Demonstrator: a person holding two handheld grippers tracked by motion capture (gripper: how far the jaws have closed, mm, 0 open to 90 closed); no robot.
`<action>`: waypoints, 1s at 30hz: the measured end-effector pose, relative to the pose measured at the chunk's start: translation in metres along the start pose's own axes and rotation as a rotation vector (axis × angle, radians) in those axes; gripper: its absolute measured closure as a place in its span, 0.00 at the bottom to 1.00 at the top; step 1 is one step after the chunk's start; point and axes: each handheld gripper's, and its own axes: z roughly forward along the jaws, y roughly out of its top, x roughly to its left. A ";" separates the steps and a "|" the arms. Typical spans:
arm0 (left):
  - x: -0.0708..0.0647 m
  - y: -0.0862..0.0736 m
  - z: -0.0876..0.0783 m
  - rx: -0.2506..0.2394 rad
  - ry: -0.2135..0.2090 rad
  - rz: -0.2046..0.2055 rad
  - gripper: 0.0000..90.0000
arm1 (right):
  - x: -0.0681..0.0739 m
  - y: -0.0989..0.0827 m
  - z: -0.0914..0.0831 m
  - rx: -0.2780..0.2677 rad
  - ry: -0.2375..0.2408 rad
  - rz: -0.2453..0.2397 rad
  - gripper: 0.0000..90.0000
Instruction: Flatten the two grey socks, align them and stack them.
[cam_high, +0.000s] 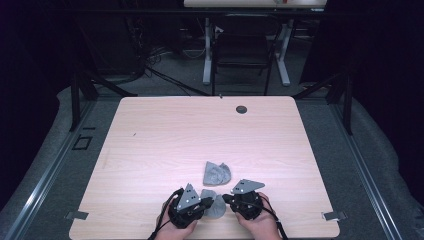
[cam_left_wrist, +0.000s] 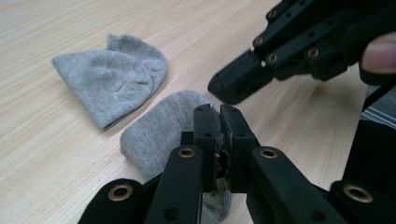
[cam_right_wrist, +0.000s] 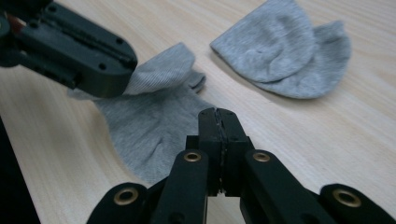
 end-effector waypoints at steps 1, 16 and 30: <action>0.000 0.000 0.000 0.000 0.000 0.000 0.96 | 0.000 0.000 0.000 0.000 0.000 0.000 1.00; 0.016 -0.001 -0.016 -0.012 0.029 -0.036 0.96 | 0.008 -0.005 0.017 0.058 0.001 -0.046 1.00; 0.035 -0.023 -0.033 0.052 0.091 -0.070 0.95 | 0.003 -0.008 0.010 0.079 -0.028 -0.018 1.00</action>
